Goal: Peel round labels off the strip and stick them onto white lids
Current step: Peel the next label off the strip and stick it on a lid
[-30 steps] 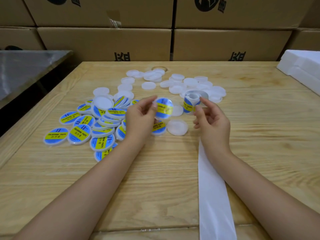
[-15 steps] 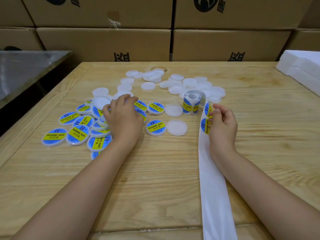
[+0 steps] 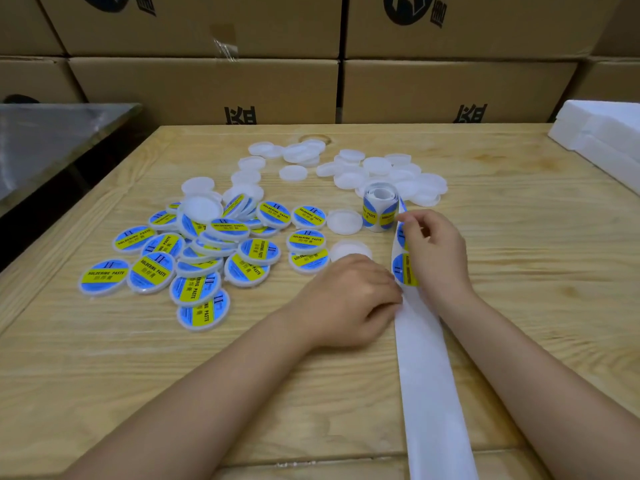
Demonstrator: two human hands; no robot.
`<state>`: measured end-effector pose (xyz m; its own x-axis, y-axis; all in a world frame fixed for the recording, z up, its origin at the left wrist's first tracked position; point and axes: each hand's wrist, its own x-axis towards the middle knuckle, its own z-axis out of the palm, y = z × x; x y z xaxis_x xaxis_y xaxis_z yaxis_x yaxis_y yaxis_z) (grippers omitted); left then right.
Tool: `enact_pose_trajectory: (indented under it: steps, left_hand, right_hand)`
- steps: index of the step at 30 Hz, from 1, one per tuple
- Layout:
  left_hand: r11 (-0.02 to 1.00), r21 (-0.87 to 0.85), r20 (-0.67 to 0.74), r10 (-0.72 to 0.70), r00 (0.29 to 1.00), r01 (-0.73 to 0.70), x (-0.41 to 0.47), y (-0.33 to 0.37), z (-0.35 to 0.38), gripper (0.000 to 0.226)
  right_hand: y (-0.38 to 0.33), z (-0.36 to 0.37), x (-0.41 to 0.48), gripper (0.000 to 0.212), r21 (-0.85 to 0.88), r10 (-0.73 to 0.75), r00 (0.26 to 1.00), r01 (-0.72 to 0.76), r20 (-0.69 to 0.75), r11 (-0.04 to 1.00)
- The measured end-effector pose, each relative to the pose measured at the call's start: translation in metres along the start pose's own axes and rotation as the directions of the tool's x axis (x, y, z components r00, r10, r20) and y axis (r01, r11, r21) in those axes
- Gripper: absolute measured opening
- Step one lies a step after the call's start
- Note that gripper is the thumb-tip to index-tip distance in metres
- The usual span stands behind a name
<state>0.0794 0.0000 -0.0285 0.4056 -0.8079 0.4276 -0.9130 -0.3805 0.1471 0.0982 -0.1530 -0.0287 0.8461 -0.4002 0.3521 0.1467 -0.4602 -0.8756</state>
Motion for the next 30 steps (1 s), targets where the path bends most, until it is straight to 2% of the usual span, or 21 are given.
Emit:
enact_pose_trajectory:
  steps: [2, 3, 5, 9, 14, 19, 21, 24, 27, 30]
  left_hand:
    - [0.999, -0.040, 0.016, 0.012, 1.000, -0.011, -0.001, 0.003, -0.001, 0.013]
    - [0.998, -0.062, 0.023, 0.016, 1.000, -0.015, -0.001, 0.004, -0.001, 0.012]
    - [0.996, -0.088, 0.037, 0.017, 0.999, -0.013, -0.002, 0.006, -0.002, 0.012]
    - [0.997, -0.072, 0.031, 0.005, 1.000, -0.003, -0.001, 0.008, -0.003, 0.016]
    - [0.998, -0.051, -0.011, 0.020, 1.000, -0.021, 0.000, 0.009, -0.002, 0.016]
    - [1.000, 0.012, -0.090, -0.009, 0.996, 0.011, -0.002, 0.000, -0.001, 0.014]
    - [0.999, -0.015, -0.109, -0.041, 0.993, 0.040, -0.002, -0.003, -0.001, 0.010]
    - [0.992, -0.059, -0.111, -0.122, 0.986, 0.116, -0.002, -0.005, -0.001, 0.008]
    - [0.976, -0.066, -0.116, -0.212, 0.970, 0.205, -0.003, -0.008, 0.001, 0.020]
    - [0.960, 0.021, -0.082, -0.278, 0.957, 0.280, -0.003, -0.012, 0.005, 0.048]
  right_hand:
    - [0.002, 0.002, 0.002, 0.022, -0.194, -0.146, 0.982, 0.168, 0.121, 0.967]
    - [0.003, 0.004, 0.002, 0.023, -0.257, -0.156, 0.972, 0.199, 0.178, 0.946]
    - [0.006, 0.008, 0.002, 0.027, -0.350, -0.120, 0.964, 0.200, 0.236, 0.915]
    - [0.010, 0.009, 0.002, 0.036, -0.488, -0.108, 0.970, 0.204, 0.218, 0.848]
    - [0.009, 0.008, 0.005, 0.042, -0.453, -0.037, 0.971, 0.143, 0.235, 0.880]
    - [-0.002, -0.001, 0.005, 0.034, -0.320, -0.096, 0.978, 0.152, 0.183, 0.935]
    - [-0.005, -0.008, 0.005, 0.025, -0.353, -0.101, 0.973, 0.170, 0.206, 0.920]
    - [-0.008, -0.018, 0.003, 0.011, -0.496, -0.083, 0.945, 0.239, 0.315, 0.835]
    - [-0.012, -0.024, 0.001, 0.023, -0.562, 0.006, 0.904, 0.260, 0.427, 0.785]
    - [-0.015, -0.024, 0.000, 0.036, -0.596, 0.035, 0.872, 0.303, 0.487, 0.743]
